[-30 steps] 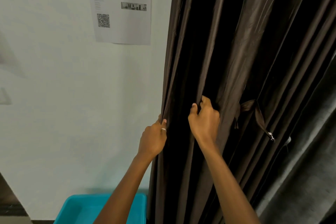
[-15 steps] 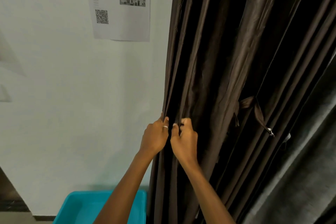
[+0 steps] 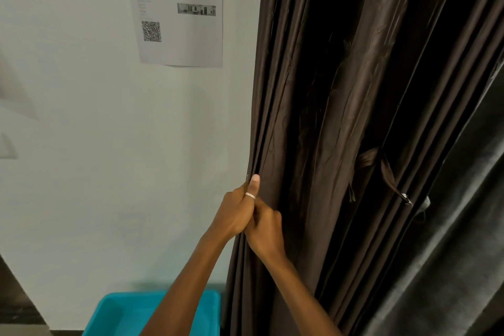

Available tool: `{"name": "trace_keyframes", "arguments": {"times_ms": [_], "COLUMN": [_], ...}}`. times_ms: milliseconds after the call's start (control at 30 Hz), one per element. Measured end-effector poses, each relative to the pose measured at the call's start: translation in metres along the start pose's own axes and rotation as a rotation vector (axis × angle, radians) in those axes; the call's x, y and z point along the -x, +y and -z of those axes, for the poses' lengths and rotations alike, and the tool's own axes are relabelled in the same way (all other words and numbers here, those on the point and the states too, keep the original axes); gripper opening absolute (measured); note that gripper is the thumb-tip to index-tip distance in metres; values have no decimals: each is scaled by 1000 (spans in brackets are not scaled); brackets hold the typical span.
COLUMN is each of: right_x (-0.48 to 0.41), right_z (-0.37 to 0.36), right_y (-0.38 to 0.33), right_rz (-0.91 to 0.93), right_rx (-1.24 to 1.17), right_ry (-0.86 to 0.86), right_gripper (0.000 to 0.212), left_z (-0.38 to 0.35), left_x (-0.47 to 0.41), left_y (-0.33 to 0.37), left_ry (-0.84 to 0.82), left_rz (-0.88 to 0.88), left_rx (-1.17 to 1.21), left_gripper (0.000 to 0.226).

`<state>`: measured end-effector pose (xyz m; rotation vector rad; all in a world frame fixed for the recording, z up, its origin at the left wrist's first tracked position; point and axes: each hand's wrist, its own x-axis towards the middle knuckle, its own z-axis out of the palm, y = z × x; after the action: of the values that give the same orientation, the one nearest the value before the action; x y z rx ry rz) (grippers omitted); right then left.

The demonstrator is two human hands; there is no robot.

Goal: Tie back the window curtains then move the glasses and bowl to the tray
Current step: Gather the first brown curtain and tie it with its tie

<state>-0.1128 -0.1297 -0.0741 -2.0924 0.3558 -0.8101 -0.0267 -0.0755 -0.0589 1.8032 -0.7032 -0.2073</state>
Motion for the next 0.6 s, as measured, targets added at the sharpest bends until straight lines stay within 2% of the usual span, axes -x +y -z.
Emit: {"name": "trace_keyframes", "arguments": {"times_ms": [67, 133, 233, 333, 433, 500, 533, 600], "right_x": [-1, -1, -5, -10, -20, -27, -31, -38], "right_z": [-1, -1, 1, 11, 30, 48, 59, 85], "right_y": [3, 3, 8, 9, -1, -15, -25, -53], "right_rz": [-38, -74, -9, 3, -24, -35, -17, 130], "right_rx": [-3, -26, 43, -25, -10, 61, 108, 161], "right_ry": [-21, -72, -53, -128, -217, -110, 22, 364], "right_gripper": [17, 19, 12, 14, 30, 38, 40, 38], "left_z": [-3, -5, -7, -7, -4, -2, -2, -1], "left_x": [1, -3, -7, -8, -10, -11, -12, -13], "left_y": [5, 7, 4, 1, -6, -11, -14, -18], "left_ry": [-5, 31, 97, 145, 157, 159, 159, 157], "left_rz": [-8, -19, -37, -71, -84, -83, -84, -67], "left_rx": [-61, -187, -261, -264, -262, -278, -288, -306], "left_gripper": [89, 78, 48, 41, 40, 39, 39, 39]}}
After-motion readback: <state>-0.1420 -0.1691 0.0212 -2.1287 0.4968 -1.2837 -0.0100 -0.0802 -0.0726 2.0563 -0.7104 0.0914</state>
